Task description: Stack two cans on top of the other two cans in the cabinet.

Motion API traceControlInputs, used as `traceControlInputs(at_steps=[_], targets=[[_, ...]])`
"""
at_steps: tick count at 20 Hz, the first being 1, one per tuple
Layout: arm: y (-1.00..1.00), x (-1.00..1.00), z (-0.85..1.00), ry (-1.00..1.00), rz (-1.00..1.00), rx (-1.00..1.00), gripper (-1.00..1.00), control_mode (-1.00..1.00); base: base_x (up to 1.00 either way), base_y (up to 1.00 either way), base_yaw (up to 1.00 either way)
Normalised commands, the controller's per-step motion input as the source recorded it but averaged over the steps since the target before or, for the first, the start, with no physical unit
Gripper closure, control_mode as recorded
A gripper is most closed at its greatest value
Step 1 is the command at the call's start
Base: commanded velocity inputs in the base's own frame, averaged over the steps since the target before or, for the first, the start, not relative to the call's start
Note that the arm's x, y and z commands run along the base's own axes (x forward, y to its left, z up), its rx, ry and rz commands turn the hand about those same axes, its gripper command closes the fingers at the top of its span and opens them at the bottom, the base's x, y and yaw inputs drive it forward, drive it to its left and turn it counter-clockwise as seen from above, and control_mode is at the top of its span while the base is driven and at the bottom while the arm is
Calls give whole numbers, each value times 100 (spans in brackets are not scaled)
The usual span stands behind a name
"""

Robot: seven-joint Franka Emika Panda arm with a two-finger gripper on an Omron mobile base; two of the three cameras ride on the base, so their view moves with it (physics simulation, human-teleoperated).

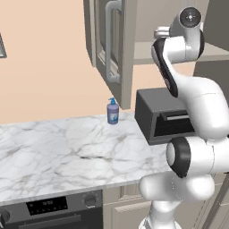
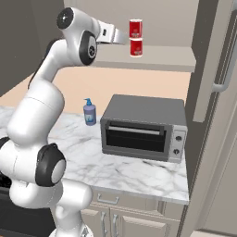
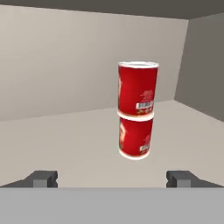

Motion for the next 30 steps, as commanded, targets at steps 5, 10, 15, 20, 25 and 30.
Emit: traceControlInputs(at_steps=[5, 10, 15, 20, 25, 30], targets=[[32, -20, 0, 15, 37, 6, -100, -100, 0, 0, 0], [37, -8, -2, 2, 42, 1, -100, -100, 0, 0, 0], [45, 5, 1, 4, 30, 1, -100, -100, 0, 0, 0], [43, 21, -7, 0, 10, 0, -100, -100, 0, 0, 0], [37, 10, -4, 1, 1, 0, -100, -100, 0, 0, 0], [34, 16, -17, 7, 2, 0, -100, -100, 0, 0, 0]])
